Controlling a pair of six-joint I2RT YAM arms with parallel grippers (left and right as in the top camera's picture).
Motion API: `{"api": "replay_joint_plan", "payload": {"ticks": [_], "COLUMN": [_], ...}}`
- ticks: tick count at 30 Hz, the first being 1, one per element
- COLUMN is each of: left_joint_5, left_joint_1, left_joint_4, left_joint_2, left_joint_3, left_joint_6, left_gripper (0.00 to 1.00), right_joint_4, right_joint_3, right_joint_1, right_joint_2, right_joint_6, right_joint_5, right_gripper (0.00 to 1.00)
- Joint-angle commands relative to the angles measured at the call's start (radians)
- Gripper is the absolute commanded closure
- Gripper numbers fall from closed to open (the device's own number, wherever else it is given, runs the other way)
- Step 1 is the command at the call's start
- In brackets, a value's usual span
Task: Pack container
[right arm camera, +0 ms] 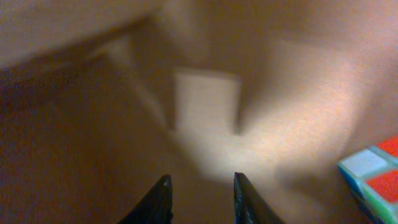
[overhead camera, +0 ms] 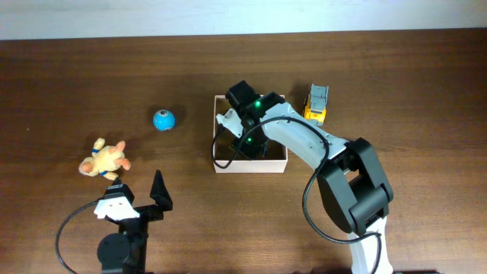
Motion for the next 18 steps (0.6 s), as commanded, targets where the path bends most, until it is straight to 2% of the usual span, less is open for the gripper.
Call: {"api": "replay_joint_plan", "payload": {"ticks": [1, 18], "left_joint_5": [0.01, 0.01], "left_joint_1": [0.003, 0.003], "left_joint_4": [0.002, 0.002], "left_joint_2": [-0.008, -0.008], "left_joint_3": [-0.006, -0.006], "left_joint_6": [0.016, 0.016], "left_gripper": [0.01, 0.01], "right_joint_4": [-0.007, -0.012], "right_joint_3": [0.017, 0.017], "right_joint_1": [0.021, 0.06], "right_joint_2": [0.003, 0.003], "right_joint_6": [-0.059, -0.088], "right_joint_5": [-0.055, -0.079], "right_gripper": [0.73, 0.73]}}
